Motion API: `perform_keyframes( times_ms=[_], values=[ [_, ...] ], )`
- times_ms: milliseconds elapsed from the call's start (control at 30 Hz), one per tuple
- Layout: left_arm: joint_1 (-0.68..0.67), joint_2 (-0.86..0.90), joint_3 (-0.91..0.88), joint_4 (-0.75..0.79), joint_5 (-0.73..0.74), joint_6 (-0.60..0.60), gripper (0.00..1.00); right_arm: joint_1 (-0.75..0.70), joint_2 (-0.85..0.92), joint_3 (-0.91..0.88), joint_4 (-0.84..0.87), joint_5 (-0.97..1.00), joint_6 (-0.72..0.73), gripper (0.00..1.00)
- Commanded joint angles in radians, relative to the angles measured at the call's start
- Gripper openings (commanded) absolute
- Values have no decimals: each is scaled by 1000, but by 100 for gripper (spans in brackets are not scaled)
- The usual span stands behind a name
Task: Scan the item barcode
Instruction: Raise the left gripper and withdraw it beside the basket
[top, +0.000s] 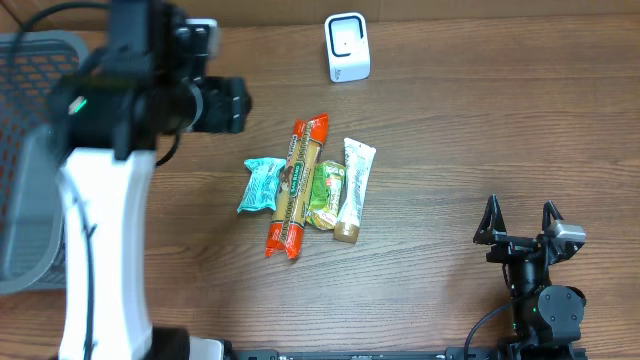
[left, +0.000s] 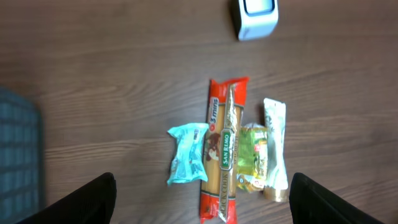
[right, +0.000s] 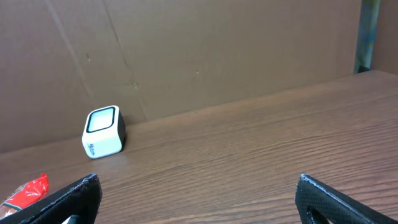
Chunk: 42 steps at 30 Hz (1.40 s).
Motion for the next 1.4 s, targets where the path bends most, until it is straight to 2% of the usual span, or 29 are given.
perform_keyframes(
  times_ms=[0, 233, 433, 533, 633, 733, 833, 867, 1367],
  values=[
    [39, -58, 13, -44, -19, -39, 80, 9, -9, -11, 5, 3, -1, 100],
    [103, -147, -34, -56, -69, -63, 80, 9, -9, -11, 5, 3, -1, 100],
    [240, -246, -153, -40, -83, -66, 82, 9, -9, -11, 5, 3, -1, 100],
    [312, -304, -237, -3, -44, -34, 83, 9, -9, -11, 5, 3, -1, 100],
    [357, -340, -297, 23, 30, 54, 84, 9, -9, -11, 5, 3, -1, 100],
    [362, -348, -316, 21, 122, 161, 83, 9, -9, -11, 5, 3, -1, 100],
    [362, -348, -316, 9, 136, 185, 84, 9, -9, -11, 5, 3, -1, 100],
    [362, -348, -316, 7, 136, 185, 100, 9, -9, -11, 5, 3, -1, 100],
    [362, -347, -316, 7, 134, 185, 100, 9, -9, -11, 5, 3, -1, 100]
  ],
)
